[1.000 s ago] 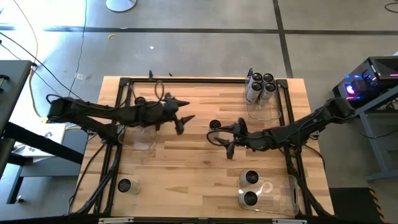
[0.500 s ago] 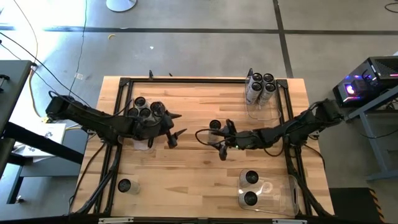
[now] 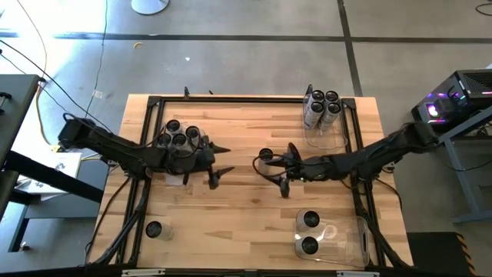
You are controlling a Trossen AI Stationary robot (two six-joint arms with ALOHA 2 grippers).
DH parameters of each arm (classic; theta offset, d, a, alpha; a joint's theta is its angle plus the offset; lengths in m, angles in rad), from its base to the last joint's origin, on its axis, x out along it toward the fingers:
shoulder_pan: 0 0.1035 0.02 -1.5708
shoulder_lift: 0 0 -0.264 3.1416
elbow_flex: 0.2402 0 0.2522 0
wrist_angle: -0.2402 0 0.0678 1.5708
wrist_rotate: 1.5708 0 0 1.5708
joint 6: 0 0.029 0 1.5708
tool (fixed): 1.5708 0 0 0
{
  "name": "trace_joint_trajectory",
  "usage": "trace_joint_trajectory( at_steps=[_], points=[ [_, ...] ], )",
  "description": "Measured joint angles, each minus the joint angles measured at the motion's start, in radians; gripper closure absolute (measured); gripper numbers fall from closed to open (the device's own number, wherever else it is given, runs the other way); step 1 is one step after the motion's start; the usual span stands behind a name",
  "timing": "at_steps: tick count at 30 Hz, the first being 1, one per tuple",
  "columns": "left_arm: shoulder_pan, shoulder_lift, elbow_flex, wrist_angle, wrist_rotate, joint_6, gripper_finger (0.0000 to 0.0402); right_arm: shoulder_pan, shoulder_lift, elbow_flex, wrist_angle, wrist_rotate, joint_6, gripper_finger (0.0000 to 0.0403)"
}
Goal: Sort soda cans
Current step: Put the white-yellow soda can into the bottom transparent bin
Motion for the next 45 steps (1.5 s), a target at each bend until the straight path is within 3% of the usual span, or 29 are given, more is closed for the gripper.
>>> trace_joint_trajectory(
  at_steps=[9,15,20,26,34,40,45],
  points=[
    [-0.011,0.1,0.046,0.095,0.003,0.023,0.0096,0.099,-0.203,0.0,-0.171,0.0,-0.054,0.0155],
    [0.026,0.236,0.154,0.095,0.155,0.083,0.0096,0.145,-0.255,0.0,-0.371,0.056,0.019,0.0155],
    [0.08,0.333,0.189,0.078,0.208,0.057,0.0096,0.173,-0.2,0.0,-0.5,0.047,0.175,0.0155],
    [0.135,0.391,0.189,0.036,0.287,-0.016,0.0096,0.177,-0.056,-0.006,-0.492,0.045,0.189,0.0155],
    [0.213,0.525,0.19,0.129,0.341,0.113,0.0096,0.12,0.04,-0.006,-0.454,0.011,0.188,0.0155],
    [0.247,0.636,0.19,0.302,0.343,0.227,0.0096,0.07,0.044,-0.006,-0.456,-0.007,0.181,0.0155],
    [0.246,0.69,0.19,0.338,0.457,0.282,0.0096,0.043,0.044,-0.006,-0.47,-0.03,0.181,0.0155]
  ],
)
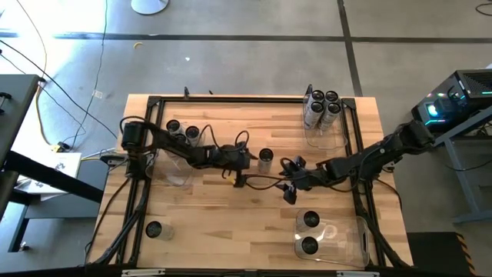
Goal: Sort soda cans
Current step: Put the white-yellow soda can into the bottom transparent bin
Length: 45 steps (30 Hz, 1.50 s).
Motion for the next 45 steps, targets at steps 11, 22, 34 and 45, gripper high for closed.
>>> trace_joint_trajectory(
  at_steps=[11,22,34,45],
  points=[
    [-0.115,-0.028,0.0,-0.155,0.17,0.009,0.0116,0.001,0.0,0.0,-0.049,-0.012,0.023,0.0155],
    [-0.097,-0.099,0.0,-0.275,0.075,0.008,0.0169,0.001,0.0,0.0,-0.136,-0.017,0.131,0.0155],
    [0.028,-0.088,0.0,-0.293,0.055,-0.099,0.0231,0.001,0.0,0.0,-0.098,-0.004,0.131,0.0155],
    [0.049,-0.048,0.0,-0.251,0.056,-0.061,0.0327,0.001,0.0,-0.002,-0.106,0.045,0.13,0.0155]
  ],
)
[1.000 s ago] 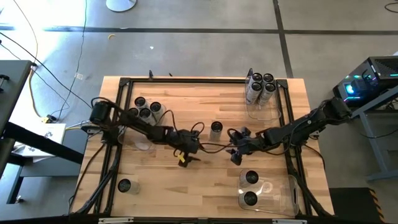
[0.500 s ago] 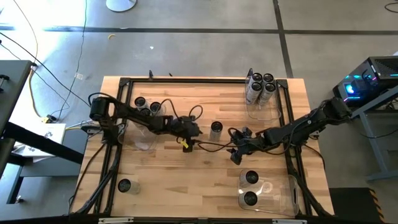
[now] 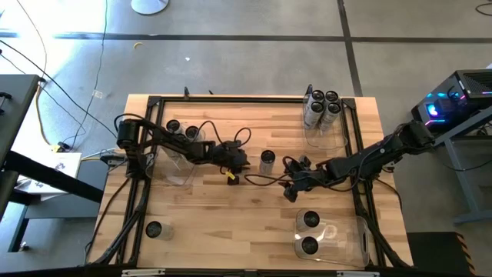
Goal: Sort soda cans
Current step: Put the white-yellow soda can into the bottom transparent bin
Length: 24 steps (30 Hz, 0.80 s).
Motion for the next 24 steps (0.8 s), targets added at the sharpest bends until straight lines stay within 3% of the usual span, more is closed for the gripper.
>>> trace_joint_trajectory(
  at_steps=[6,18,24],
  points=[
    [0.024,0.0,0.0,0.005,-0.024,-0.01,0.0387,0.025,0.034,0.0,0.042,0.037,-0.071,0.0192],
    [0.057,0.0,0.0,0.069,-0.026,-0.018,0.0401,0.028,0.158,-0.001,0.245,-0.009,-0.159,0.0386],
    [0.068,0.0,0.0,0.136,-0.062,-0.016,0.0401,0.012,0.182,-0.001,0.307,-0.024,-0.185,0.0392]
  ],
)
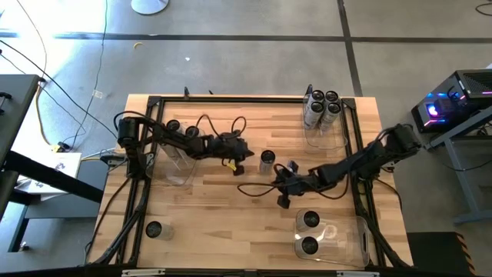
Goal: Sort soda cans
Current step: Put the white-yellow soda can into the bottom transparent bin
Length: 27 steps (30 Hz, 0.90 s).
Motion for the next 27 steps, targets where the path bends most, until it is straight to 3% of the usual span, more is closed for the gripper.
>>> trace_joint_trajectory(
  at_steps=[15,22,27],
  points=[
    [0.044,0.012,0.016,0.238,0.051,0.094,0.0401,-0.125,-0.001,0.0,-0.015,-0.016,-0.022,0.0402],
    [0.039,0.114,0.106,0.195,0.124,0.087,0.0401,-0.17,-0.002,0.0,-0.043,-0.042,-0.029,0.0403],
    [0.012,0.118,0.111,0.096,0.125,0.084,0.0401,-0.184,-0.002,0.0,-0.06,-0.027,-0.026,0.0403]
  ],
)
